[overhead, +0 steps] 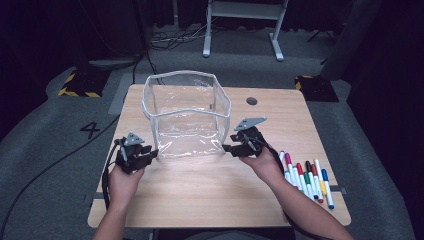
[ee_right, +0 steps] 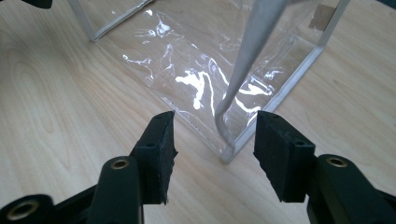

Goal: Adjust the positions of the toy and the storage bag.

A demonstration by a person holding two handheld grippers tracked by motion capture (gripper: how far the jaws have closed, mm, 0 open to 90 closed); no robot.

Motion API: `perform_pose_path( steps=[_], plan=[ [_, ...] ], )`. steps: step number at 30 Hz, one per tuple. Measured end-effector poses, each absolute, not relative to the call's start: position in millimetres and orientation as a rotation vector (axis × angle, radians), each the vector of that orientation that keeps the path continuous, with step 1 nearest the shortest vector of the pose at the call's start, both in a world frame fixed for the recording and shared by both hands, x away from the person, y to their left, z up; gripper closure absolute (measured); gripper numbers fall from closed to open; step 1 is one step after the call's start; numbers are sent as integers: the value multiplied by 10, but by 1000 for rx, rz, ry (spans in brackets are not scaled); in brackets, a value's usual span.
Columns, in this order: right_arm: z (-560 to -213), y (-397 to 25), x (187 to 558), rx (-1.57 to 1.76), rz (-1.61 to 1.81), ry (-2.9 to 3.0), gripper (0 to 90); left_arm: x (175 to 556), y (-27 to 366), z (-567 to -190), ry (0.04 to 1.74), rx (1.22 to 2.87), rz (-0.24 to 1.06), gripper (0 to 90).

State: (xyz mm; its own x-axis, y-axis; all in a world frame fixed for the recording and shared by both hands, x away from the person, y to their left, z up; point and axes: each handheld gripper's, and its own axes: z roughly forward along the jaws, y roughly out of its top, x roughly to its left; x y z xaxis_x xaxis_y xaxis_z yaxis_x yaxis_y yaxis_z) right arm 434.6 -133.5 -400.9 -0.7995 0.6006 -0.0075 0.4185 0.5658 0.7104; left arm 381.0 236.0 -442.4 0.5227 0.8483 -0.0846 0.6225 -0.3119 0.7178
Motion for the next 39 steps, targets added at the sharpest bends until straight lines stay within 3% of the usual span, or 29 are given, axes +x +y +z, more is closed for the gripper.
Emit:
perform_pose_path(
  steps=[1,4,6,9,26,39],
  plan=[
    [-4009,-1335,4346,847,1060,2552,499,3810,2360,-4424,1193,2048,404,747],
    [-3973,-1246,4436,826,1045,2569,687,3883,2361,-4422,1169,2062,391,853],
    [-3964,-1224,4460,831,1006,2574,817,3867,2342,-4418,1155,2082,408,870],
    [-3946,-1252,4451,832,1001,2577,867,3824,2317,-4410,1141,2102,421,873],
    [-3936,-1947,3724,783,1041,2646,877,3079,1777,-4395,898,2221,343,872],
    [-3927,-2338,3310,793,1062,2685,874,2818,1523,-4371,767,2280,248,869]
  ],
)
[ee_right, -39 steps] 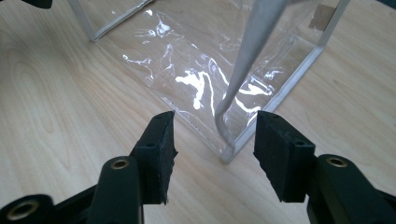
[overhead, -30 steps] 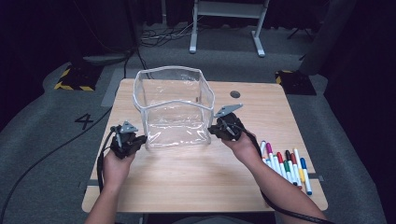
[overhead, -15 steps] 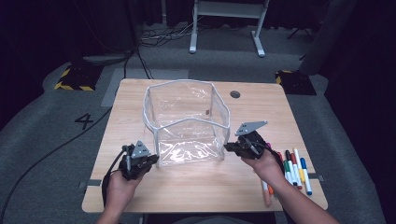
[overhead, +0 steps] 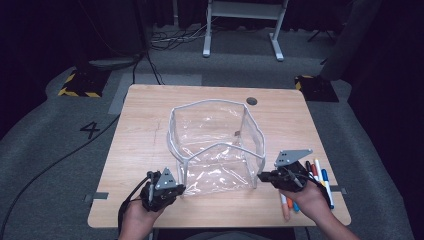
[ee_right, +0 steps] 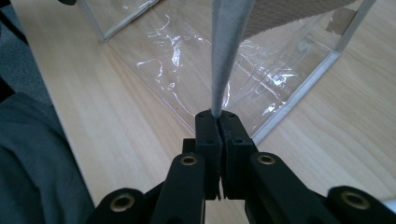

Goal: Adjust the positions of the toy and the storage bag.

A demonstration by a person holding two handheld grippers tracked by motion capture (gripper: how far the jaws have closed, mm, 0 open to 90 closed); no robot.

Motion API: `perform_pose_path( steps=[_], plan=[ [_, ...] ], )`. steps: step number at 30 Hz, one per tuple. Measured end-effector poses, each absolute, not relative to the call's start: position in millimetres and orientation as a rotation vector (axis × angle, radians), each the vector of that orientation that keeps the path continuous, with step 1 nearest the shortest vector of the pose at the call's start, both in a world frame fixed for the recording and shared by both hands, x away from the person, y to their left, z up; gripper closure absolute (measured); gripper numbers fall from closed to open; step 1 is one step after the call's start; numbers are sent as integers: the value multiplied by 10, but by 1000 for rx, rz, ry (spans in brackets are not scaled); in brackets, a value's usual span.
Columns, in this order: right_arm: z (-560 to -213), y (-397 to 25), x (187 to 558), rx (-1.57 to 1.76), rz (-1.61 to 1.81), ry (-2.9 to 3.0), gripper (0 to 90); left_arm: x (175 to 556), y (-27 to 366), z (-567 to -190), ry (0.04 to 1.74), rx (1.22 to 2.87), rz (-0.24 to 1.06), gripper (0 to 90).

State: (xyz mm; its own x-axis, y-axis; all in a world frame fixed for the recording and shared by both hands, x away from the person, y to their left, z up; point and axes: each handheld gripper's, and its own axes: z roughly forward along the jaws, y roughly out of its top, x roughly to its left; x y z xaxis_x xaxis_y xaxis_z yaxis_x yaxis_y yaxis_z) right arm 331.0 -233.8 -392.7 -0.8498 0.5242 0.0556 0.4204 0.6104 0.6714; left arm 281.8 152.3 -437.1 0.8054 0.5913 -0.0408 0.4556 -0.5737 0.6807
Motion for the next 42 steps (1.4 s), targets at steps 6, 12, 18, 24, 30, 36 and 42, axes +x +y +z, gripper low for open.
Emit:
perform_pose_path(
  steps=[6,12,18,24,30,36,42],
  plan=[
    [-3937,-2474,3117,809,1097,2703,873,2754,1485,-4387,717,2273,176,867],
    [-3937,-2621,2891,818,1110,2716,872,2691,1400,-4380,666,2290,103,867],
    [-3938,-2725,2768,838,1117,2716,872,2639,1294,-4373,626,2304,73,866],
    [-3946,-2850,2688,870,1135,2717,872,2614,1201,-4374,596,2313,51,866],
    [-3952,-2950,2648,890,1150,2714,872,2593,1129,-4370,575,2321,29,865],
    [-3954,-3024,2620,910,1162,2720,872,2605,1060,-4376,548,2324,11,863],
    [-3946,-3080,2582,914,1152,2720,870,2578,1036,-4370,537,2332,4,859]
  ],
)
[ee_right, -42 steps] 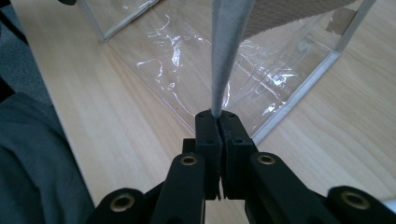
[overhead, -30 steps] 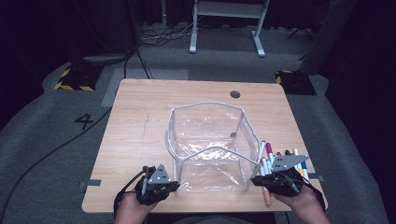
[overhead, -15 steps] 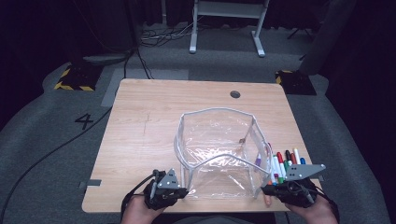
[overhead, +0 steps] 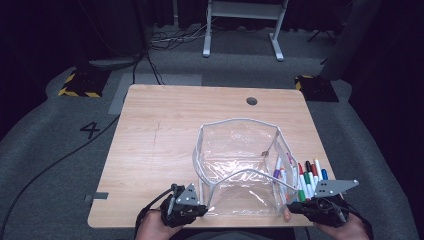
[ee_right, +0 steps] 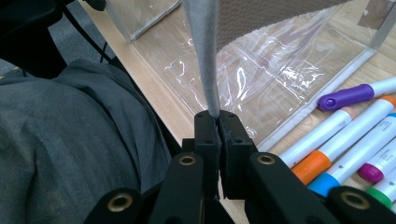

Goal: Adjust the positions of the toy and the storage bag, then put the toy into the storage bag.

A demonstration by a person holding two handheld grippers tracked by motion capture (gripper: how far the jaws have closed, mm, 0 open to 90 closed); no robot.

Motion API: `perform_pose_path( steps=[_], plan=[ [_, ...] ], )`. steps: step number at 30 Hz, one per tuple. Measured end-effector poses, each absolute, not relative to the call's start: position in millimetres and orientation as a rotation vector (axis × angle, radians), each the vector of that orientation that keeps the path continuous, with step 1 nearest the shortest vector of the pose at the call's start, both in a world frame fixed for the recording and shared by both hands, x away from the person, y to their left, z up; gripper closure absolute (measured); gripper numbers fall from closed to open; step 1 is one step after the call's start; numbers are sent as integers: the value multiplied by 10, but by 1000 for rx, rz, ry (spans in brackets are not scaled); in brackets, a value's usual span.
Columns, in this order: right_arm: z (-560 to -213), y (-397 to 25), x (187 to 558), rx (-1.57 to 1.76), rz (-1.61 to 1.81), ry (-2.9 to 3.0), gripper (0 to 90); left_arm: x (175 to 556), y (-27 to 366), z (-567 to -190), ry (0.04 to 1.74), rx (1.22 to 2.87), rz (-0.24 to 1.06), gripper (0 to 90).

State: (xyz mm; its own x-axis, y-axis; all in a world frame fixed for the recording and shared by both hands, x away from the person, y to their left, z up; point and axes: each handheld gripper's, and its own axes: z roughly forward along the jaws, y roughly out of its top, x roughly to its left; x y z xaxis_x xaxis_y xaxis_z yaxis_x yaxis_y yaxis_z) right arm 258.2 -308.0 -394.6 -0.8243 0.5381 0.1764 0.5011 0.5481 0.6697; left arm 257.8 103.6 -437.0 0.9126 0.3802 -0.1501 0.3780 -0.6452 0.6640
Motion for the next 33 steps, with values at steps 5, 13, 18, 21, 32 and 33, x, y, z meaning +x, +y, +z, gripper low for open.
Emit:
perform_pose_path(
  steps=[5,13,18,21,32,33],
  plan=[
    [-3922,-3131,2595,906,1163,2715,740,2589,1092,-4365,565,2333,-14,721],
    [-3811,-3302,2629,912,1123,2670,600,2621,1405,-4258,634,2295,10,566],
    [-3761,-3503,2772,998,1087,2575,523,2717,1557,-4201,691,2291,81,511],
    [-3758,-3598,2845,1030,1055,2524,492,2878,1695,-4199,789,2245,154,447],
    [-3851,-3988,3110,1227,925,2334,459,3233,1952,-4394,988,2197,314,376],
    [-3913,-4064,3172,1270,897,2310,459,3308,1992,-4469,1030,2186,326,374]
  ],
)
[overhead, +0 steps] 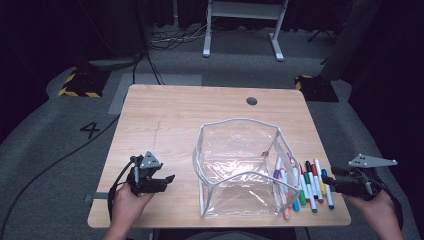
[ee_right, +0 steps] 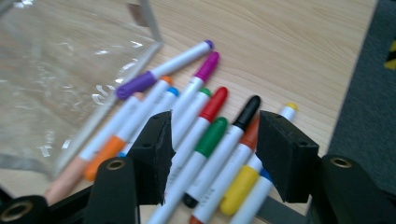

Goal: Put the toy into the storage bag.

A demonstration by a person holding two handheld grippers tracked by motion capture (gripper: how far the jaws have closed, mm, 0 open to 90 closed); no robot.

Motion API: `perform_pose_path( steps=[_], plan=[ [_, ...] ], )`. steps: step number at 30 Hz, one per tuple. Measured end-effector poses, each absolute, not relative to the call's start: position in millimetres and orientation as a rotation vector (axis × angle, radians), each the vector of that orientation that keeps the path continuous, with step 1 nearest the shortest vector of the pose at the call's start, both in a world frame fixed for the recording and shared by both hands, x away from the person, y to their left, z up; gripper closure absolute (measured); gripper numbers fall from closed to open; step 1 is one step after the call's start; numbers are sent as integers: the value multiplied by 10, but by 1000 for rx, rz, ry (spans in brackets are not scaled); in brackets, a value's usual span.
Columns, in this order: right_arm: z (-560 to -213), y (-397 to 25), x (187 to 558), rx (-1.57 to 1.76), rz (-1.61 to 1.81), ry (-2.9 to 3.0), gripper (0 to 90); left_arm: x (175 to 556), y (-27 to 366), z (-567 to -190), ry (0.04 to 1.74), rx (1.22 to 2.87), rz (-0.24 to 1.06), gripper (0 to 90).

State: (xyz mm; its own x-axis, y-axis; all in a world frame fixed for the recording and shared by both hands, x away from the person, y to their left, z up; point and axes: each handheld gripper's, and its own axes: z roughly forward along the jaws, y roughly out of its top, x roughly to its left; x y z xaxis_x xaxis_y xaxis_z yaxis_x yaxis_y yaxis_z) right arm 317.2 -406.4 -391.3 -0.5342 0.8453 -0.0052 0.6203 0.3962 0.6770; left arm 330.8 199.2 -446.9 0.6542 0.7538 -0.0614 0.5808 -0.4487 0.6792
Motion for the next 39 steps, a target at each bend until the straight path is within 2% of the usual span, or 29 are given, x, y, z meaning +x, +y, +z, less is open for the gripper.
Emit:
perform_pose_path(
  steps=[7,12,18,28,39],
  plan=[
    [-4181,-4267,3292,1394,819,2268,480,3438,2065,-4708,1111,2191,299,370],
    [-4451,-4428,3319,1526,741,2272,553,3486,2047,-4838,1117,2244,339,361],
    [-4582,-4422,3273,1579,688,2302,608,3502,2039,-4872,1108,2250,338,360],
    [-4658,-4366,3319,1567,625,2305,631,3510,1999,-4912,1104,2261,339,347],
    [-4663,-4371,3348,1598,561,2273,761,3514,1995,-4924,1089,2253,339,343]
  ],
)
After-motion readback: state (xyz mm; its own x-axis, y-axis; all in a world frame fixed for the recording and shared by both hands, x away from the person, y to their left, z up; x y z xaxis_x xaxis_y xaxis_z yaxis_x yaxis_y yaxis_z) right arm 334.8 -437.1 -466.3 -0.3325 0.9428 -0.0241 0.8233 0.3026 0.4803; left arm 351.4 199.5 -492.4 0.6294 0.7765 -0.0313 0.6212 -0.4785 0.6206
